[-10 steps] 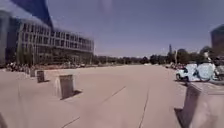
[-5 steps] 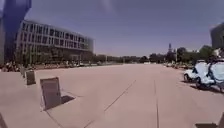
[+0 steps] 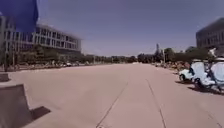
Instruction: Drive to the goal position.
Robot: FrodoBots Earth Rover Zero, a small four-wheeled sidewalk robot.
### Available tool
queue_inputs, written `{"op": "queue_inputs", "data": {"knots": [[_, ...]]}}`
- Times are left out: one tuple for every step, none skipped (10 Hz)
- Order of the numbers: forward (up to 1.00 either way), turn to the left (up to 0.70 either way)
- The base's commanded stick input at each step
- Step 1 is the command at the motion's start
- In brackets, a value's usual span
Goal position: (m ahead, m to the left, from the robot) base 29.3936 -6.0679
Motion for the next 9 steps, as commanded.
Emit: {"op": "queue_inputs", "data": {"knots": [[1.0, -0.4], [1.0, -0.4], [1.0, 0.0], [1.0, 0.0], [1.0, 0.0], [1.0, 0.0], [1.0, 0.0], [1.0, 0.0], [1.0, 0.0]]}}
